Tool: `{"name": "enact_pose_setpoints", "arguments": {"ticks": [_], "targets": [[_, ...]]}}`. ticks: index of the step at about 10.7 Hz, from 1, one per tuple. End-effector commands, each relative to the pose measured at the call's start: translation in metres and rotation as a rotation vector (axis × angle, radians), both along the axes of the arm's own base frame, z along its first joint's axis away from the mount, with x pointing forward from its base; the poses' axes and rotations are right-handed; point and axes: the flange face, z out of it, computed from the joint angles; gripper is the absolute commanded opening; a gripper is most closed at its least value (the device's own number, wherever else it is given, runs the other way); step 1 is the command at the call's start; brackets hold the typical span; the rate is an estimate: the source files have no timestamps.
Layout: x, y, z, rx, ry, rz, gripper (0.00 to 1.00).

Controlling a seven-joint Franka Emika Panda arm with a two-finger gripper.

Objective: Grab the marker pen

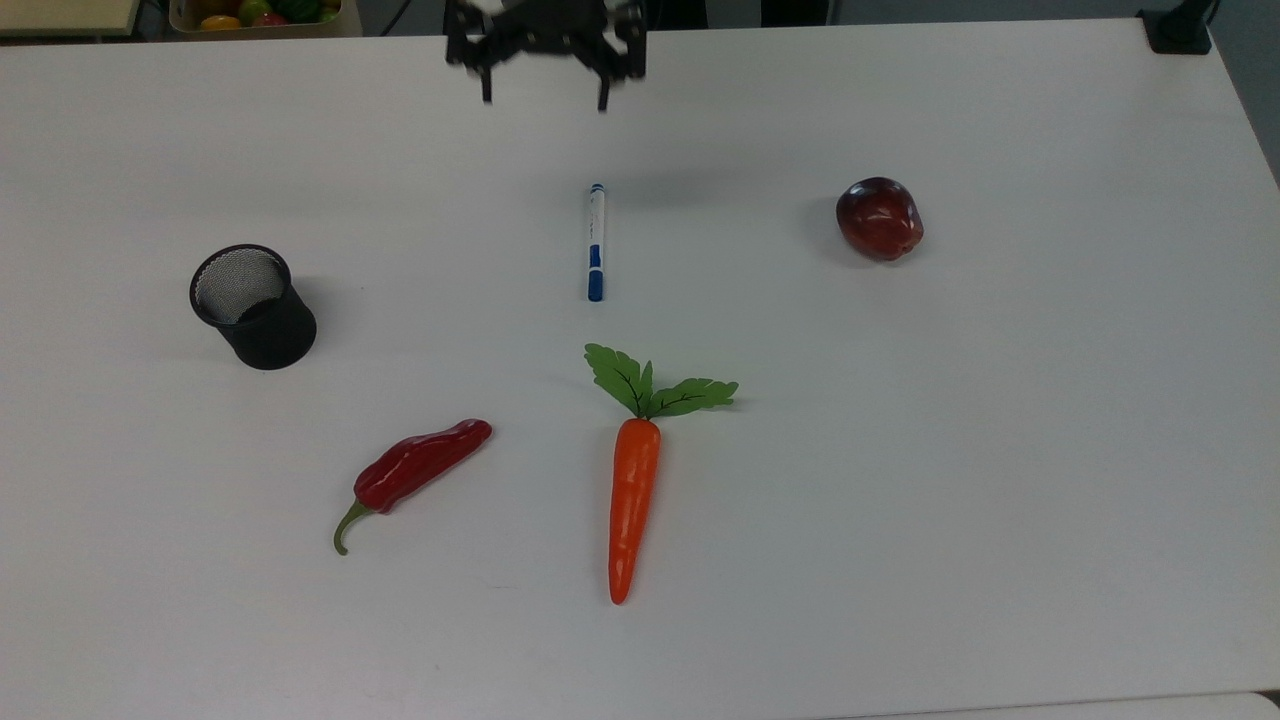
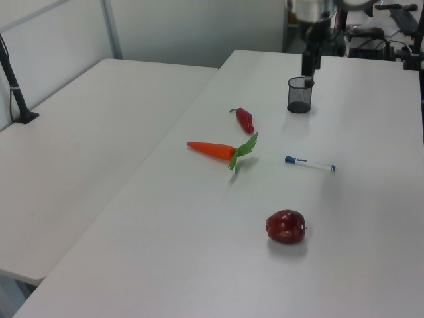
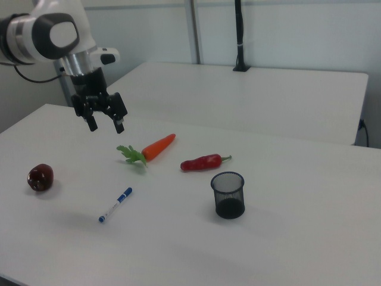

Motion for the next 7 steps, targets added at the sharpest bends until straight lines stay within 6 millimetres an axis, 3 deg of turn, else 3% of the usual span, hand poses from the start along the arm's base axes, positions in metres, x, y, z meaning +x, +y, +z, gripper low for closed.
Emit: {"name": "enact_pose_setpoints", "arguments": {"ticks": [1,4,7], "targets": [[-0.027,-0.022,0.033,0.013,0.012,0.039,1.0],[-0.023,-0.04,0.061,0.059,0.007,-0.009,1.0],[-0.017,-0.058,0.066,0.06,-0.001,-0.016,1.0]]}}
